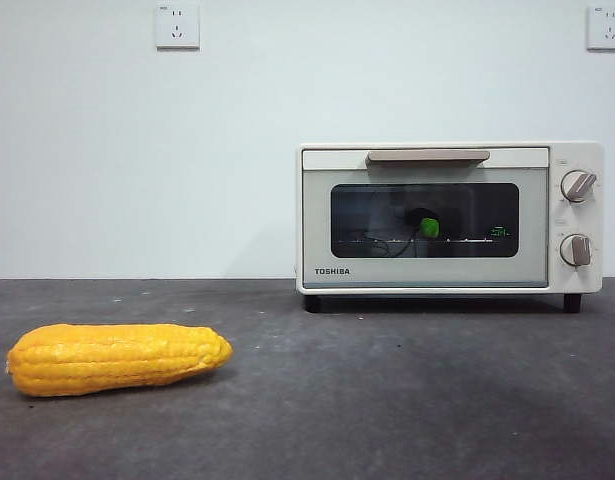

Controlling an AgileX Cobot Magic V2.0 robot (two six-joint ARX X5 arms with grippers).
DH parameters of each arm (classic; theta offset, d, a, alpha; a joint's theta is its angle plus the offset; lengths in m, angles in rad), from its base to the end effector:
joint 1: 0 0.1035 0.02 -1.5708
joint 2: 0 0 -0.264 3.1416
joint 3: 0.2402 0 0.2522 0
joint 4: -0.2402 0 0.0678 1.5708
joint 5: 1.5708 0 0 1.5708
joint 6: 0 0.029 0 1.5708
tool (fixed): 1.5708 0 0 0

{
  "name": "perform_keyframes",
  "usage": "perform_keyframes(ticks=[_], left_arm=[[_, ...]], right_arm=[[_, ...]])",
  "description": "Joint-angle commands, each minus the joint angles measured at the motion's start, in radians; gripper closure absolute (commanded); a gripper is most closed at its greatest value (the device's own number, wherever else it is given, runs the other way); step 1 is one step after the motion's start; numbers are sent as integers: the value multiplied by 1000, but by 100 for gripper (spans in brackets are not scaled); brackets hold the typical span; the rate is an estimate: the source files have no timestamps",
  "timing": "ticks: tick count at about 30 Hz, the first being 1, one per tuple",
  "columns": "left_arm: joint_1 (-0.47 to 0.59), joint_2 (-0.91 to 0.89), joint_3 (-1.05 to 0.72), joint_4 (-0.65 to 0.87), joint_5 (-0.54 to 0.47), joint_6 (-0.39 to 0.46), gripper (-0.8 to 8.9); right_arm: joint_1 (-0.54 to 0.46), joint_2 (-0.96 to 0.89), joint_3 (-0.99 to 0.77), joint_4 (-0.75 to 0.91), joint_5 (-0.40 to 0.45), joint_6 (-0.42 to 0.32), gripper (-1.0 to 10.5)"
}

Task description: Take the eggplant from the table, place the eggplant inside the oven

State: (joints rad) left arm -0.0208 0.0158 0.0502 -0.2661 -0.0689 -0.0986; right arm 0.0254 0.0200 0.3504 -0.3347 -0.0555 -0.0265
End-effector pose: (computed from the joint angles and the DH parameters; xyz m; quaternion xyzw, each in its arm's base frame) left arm 0.0930 0.0001 0.1538 -0.0438 0.1142 0.0295 0.9921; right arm 0.0650 0.0033 0.2446 -0.0132 0.0016 0.0405 0.9991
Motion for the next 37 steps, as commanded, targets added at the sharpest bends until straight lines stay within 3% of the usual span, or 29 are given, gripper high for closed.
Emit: perform_keyframes(ticks=[1, 16, 21, 37], left_arm=[[-2, 0, -11, 8, -3, -6, 817], [-2, 0, -11, 8, -3, -6, 818], [-2, 0, -11, 8, -2, -6, 818], [-2, 0, -11, 8, -2, -6, 817]], right_arm=[[-4, -12, -88, 44, 13, -2, 946], [-40, -12, -307, 70, 34, -3, 946], [-40, -12, -331, 151, 34, -3, 946], [-39, -12, -336, 154, 56, -4, 946]])
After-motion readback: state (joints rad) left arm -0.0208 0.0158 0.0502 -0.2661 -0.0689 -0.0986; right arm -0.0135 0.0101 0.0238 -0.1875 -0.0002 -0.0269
